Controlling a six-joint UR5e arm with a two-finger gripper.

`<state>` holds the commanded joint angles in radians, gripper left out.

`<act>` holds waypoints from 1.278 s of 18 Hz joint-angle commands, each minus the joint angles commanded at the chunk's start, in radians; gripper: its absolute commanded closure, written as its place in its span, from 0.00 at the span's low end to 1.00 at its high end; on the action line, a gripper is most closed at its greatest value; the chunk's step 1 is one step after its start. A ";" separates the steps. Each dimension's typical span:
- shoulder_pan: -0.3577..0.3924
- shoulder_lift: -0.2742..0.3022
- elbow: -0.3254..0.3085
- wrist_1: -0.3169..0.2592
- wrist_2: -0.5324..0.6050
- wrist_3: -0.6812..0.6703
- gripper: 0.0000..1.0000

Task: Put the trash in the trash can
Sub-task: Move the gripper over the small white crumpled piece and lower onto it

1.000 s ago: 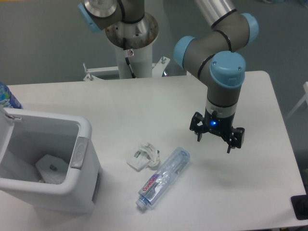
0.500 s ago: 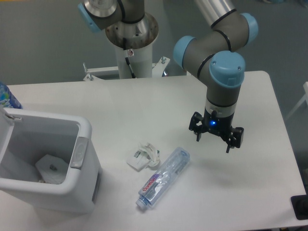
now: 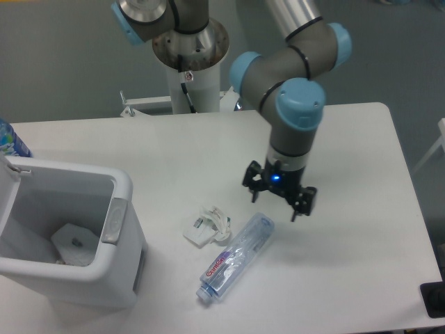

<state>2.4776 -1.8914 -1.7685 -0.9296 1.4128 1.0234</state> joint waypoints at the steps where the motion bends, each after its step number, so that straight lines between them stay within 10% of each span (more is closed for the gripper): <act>1: -0.017 0.012 -0.018 0.000 0.000 -0.018 0.00; 15: -0.118 -0.001 -0.167 0.104 0.072 -0.137 0.00; 23: -0.144 -0.066 -0.141 0.106 0.086 -0.209 0.00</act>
<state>2.3332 -1.9573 -1.9098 -0.8237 1.4987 0.8146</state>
